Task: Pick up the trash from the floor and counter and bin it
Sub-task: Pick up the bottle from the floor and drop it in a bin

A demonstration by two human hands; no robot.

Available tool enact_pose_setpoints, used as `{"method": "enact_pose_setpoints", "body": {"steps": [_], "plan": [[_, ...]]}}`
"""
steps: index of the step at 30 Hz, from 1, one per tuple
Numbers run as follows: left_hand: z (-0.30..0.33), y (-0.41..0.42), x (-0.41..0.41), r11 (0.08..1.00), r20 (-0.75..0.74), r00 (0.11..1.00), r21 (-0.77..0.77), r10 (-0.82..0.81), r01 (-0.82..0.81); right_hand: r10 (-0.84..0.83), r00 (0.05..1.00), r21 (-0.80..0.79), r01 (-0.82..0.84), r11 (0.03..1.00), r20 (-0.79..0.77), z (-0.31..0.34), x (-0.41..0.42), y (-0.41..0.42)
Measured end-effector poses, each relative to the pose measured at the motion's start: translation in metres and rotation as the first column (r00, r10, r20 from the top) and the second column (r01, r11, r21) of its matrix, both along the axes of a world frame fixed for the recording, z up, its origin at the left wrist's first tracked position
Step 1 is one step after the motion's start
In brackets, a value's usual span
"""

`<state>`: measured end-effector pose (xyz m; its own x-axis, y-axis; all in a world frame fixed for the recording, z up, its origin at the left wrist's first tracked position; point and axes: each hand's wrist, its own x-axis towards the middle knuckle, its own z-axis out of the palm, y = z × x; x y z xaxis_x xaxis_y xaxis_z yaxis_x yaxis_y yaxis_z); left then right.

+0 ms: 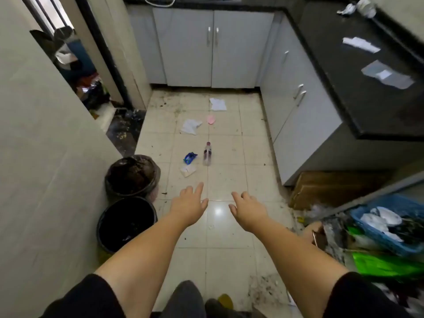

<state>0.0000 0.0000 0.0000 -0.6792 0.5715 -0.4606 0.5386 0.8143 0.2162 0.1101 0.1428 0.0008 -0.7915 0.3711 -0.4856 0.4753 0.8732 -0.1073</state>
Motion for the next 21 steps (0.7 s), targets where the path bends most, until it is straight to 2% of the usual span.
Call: {"method": "enact_pose_setpoints", "body": {"steps": [7, 14, 21], "plan": [[-0.016, 0.025, -0.052, 0.998, 0.036, 0.998, 0.014, 0.057, -0.058, 0.039, 0.999, -0.012, -0.039, 0.999, 0.026, -0.012, -0.059, 0.042], [-0.032, 0.072, -0.172, 0.996, 0.052, 0.995, 0.024, 0.086, -0.087, 0.042, 0.999, -0.006, -0.041, 0.999, 0.022, -0.024, -0.185, 0.098], [-0.051, 0.108, -0.280, 0.995, 0.101, 0.990, -0.049, 0.095, -0.091, 0.028, 0.998, -0.033, -0.026, 0.999, 0.059, -0.040, -0.300, 0.146]]}}
